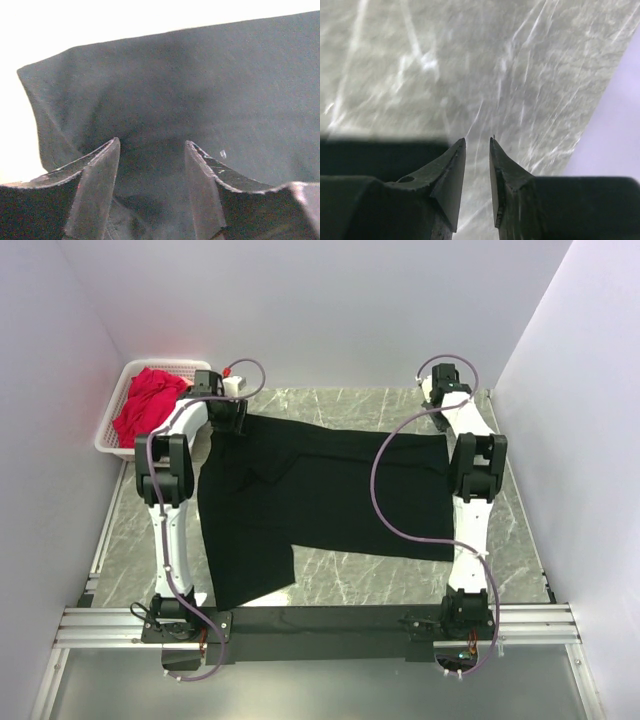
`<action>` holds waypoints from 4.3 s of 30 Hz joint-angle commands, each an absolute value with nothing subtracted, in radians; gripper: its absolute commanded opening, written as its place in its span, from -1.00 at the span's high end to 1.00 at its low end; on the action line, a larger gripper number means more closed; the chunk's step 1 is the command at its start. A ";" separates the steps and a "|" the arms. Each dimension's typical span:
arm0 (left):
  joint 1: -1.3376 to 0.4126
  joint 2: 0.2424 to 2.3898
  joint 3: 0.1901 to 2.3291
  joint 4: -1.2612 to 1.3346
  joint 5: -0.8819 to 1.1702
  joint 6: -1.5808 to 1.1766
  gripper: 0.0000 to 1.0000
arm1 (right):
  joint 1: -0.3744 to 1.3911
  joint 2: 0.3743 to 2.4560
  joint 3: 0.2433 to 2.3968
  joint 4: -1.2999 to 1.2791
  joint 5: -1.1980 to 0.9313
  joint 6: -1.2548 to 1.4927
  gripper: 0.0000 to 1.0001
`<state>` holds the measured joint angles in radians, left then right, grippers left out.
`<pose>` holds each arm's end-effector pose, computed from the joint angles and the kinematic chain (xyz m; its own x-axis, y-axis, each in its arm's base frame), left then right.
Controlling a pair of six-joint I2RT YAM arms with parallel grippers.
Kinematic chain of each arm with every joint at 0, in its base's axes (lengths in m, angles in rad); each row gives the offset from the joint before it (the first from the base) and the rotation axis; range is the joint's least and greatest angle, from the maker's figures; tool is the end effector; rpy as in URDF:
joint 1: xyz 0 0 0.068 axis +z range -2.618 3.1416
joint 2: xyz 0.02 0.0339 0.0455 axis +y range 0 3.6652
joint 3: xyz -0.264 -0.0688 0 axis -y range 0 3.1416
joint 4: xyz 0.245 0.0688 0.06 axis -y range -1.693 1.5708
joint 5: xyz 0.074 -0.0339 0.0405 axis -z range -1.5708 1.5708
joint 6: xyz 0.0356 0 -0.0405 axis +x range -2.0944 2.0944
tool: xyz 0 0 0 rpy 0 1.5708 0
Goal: Fold and stack the t-shirts
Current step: Fold the tshirt
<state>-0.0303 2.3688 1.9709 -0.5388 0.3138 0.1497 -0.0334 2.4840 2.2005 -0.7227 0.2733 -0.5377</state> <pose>0.5215 -0.0268 0.1713 -0.7647 0.1651 -0.6229 0.3293 0.9310 -0.1575 0.5383 -0.0276 0.1725 -0.8156 -0.4662 -0.3428 -0.2808 0.8369 -0.4699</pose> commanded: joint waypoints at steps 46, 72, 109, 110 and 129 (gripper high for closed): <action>-0.018 1.818 1.495 -0.659 0.576 0.382 -0.47 | -0.021 2.004 1.823 -0.793 0.184 -0.644 -0.64; 0.094 1.562 1.088 -0.936 0.592 0.953 -0.38 | 0.086 1.416 0.740 -0.692 0.094 -0.798 -0.22; -0.117 1.491 0.683 -0.629 0.285 1.167 0.46 | 0.018 1.485 0.773 -0.667 0.083 -0.822 1.00; -0.117 1.465 0.675 -0.630 0.284 1.164 0.53 | 0.017 1.480 0.775 -0.669 0.080 -0.822 1.00; -0.002 1.265 0.923 -1.048 0.455 1.135 0.99 | -0.093 1.327 0.811 -0.770 0.040 -0.928 1.00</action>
<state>-0.0433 1.2560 0.8314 -0.9421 0.4000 1.1351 -0.0593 1.3632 0.7559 -0.7330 0.0391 -0.8783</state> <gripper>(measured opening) 0.014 0.007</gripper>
